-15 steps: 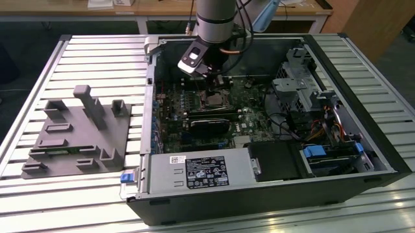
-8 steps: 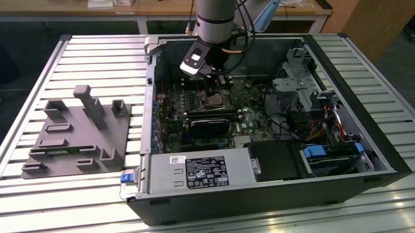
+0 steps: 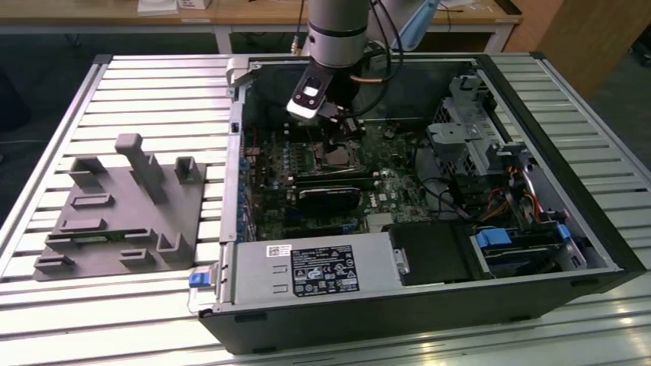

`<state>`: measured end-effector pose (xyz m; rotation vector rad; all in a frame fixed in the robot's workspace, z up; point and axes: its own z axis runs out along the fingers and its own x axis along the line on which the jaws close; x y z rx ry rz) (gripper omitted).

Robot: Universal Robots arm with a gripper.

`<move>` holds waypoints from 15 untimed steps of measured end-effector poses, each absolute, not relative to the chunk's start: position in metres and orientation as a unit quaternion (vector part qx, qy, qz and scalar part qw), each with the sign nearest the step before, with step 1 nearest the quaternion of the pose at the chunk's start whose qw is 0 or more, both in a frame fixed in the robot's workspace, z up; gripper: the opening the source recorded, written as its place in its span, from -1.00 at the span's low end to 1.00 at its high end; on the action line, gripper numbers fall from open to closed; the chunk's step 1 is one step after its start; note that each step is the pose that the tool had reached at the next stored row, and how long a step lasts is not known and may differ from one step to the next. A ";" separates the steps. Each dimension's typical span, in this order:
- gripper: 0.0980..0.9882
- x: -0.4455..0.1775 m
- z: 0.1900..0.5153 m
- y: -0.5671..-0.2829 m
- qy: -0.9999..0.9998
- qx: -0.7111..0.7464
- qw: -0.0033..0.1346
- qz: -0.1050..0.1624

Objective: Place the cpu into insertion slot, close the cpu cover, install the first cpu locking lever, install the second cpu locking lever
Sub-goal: 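Close the cpu cover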

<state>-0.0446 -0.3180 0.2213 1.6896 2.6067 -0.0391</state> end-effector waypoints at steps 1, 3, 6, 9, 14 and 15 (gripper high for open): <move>-0.98 -0.045 0.221 -0.318 0.842 0.539 0.018 -0.013; -0.98 -0.045 0.221 -0.318 0.847 0.530 0.019 -0.014; -0.98 -0.045 0.221 -0.318 0.856 0.517 0.020 -0.015; -0.98 -0.045 0.221 -0.318 0.864 0.502 0.021 -0.016; -0.98 -0.045 0.221 -0.318 0.878 0.479 0.022 -0.017; -0.98 -0.045 0.221 -0.318 0.880 0.473 0.022 -0.017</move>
